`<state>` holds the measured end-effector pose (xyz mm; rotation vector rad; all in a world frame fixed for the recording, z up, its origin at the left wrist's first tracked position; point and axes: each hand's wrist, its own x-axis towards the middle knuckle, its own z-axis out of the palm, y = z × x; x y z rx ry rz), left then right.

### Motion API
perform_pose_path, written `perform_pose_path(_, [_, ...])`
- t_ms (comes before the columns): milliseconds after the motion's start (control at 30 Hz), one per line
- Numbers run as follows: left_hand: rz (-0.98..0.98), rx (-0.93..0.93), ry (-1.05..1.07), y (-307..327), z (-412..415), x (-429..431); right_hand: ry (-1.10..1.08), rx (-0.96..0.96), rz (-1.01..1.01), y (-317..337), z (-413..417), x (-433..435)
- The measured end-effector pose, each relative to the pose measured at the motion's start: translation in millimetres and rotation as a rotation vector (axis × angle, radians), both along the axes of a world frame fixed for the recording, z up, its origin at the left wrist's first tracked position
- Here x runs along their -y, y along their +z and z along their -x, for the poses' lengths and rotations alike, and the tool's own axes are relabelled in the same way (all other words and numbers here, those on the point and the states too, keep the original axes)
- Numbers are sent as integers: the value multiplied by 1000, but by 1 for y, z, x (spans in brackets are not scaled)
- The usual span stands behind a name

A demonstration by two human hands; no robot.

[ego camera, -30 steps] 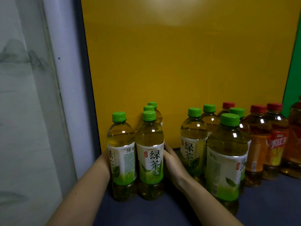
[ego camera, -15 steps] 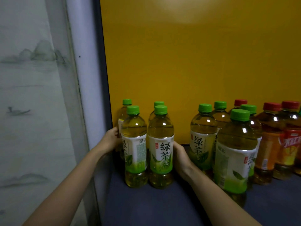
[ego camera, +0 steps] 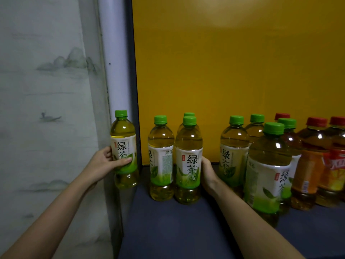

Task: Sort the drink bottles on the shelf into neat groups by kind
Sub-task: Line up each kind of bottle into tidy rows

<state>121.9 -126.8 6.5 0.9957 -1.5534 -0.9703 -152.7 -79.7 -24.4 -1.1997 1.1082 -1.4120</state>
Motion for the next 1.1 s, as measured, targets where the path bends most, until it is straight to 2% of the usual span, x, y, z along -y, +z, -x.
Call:
perform_pose_path(367, [93,33,-34,7,-20,-39,-235,50,-23,-2,3,-2])
perform_pose_path(700, [138,162,-32,20,-12,-75,-419,143,11,-2,16,-12])
perform_pose_path(900, [137,112,-62,22,-3,-91,-441,-31,-3,-8,20,-15])
perform_pose_path(1100, [115,86,-105,7,11,-105,-464,-374,33,-19,16,-22])
